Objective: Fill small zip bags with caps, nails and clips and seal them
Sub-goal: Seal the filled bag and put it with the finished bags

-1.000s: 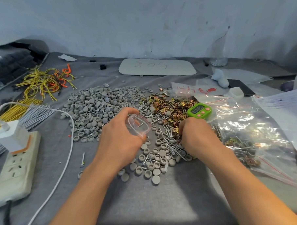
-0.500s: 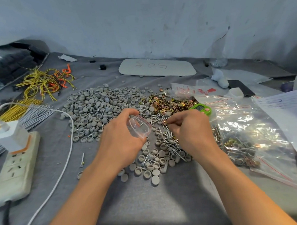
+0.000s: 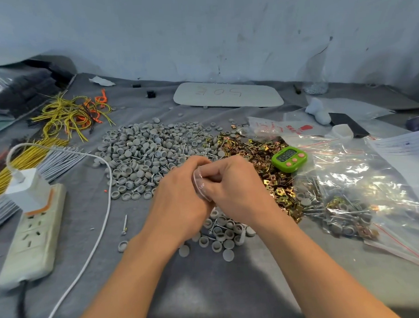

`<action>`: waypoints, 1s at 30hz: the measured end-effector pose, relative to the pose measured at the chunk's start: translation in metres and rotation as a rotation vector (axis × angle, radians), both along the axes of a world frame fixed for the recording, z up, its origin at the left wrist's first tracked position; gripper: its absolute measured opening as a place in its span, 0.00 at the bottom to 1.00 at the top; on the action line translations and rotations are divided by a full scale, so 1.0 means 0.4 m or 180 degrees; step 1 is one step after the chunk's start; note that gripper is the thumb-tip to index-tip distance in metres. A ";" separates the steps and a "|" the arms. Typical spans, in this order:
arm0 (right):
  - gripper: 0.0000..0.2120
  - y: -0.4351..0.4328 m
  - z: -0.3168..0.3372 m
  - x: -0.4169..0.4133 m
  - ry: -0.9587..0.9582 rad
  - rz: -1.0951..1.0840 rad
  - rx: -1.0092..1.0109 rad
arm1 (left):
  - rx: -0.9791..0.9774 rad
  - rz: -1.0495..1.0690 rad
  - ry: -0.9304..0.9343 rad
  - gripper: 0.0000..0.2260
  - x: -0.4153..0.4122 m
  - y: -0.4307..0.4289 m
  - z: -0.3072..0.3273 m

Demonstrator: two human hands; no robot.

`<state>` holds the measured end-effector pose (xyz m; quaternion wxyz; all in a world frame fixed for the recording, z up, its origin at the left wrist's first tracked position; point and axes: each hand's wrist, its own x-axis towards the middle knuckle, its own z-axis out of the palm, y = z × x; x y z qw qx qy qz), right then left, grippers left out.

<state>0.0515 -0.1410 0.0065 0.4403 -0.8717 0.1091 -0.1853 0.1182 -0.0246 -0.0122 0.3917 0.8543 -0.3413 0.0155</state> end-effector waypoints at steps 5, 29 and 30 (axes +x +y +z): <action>0.11 -0.027 0.007 -0.010 -0.0328 -0.0199 0.0294 | -0.0130 0.0093 0.0205 0.23 0.014 0.012 0.006; 0.12 -0.180 -0.033 -0.071 0.1785 -0.0821 -0.1372 | 0.0065 0.0221 0.0110 0.28 0.004 0.010 0.016; 0.12 -0.182 -0.035 -0.071 0.1783 -0.0810 -0.1404 | 0.0066 0.0215 0.0109 0.28 0.005 0.009 0.015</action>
